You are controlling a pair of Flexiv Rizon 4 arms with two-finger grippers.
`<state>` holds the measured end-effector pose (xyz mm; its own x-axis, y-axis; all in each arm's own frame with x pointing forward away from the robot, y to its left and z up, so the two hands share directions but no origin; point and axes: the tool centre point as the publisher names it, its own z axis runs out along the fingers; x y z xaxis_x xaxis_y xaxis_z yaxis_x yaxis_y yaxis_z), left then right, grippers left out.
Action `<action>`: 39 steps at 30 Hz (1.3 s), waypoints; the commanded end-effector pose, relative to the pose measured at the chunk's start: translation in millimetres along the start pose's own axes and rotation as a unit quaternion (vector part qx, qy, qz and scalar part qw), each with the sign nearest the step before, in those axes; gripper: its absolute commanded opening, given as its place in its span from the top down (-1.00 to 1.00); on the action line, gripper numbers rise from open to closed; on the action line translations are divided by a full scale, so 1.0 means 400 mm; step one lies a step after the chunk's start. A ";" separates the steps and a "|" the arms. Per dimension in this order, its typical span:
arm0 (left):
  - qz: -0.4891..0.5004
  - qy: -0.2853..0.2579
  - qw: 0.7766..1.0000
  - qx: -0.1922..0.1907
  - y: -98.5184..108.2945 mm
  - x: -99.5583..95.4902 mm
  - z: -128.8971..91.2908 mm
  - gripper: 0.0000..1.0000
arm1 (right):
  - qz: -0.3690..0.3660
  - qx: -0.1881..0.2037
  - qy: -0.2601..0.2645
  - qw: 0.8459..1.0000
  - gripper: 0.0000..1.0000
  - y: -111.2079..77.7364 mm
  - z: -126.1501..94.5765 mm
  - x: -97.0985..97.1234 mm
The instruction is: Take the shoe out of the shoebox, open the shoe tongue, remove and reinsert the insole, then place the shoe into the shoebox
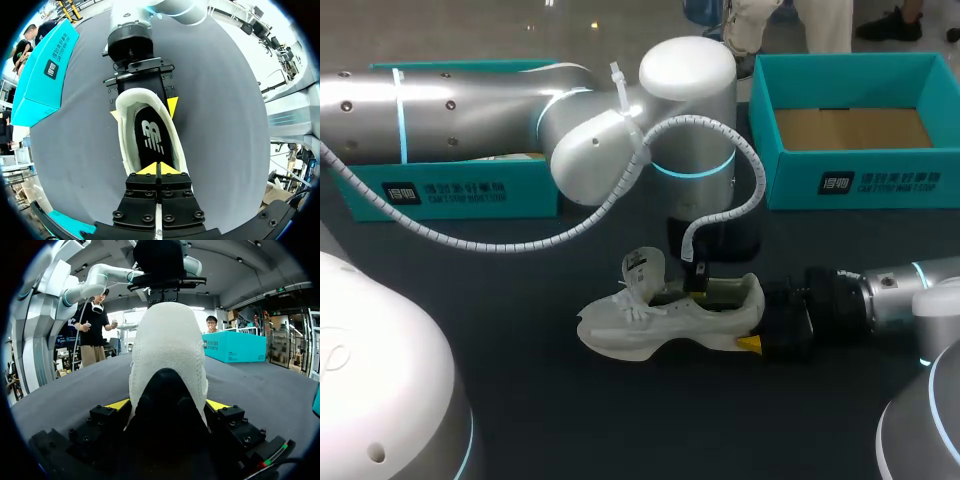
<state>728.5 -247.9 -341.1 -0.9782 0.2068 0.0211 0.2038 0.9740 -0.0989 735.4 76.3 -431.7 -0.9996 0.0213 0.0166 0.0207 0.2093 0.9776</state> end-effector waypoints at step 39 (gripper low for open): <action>0.019 0.039 0.999 -0.026 0.017 0.064 0.100 1.00 | 0.000 0.001 0.000 1.000 1.00 -0.010 0.004 -0.002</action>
<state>703.8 -239.8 -379.4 -0.9644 0.2469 0.0946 0.2431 0.9687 -0.0502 735.3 76.3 -431.8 -0.9996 0.0211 0.0160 0.0200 0.2093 0.9777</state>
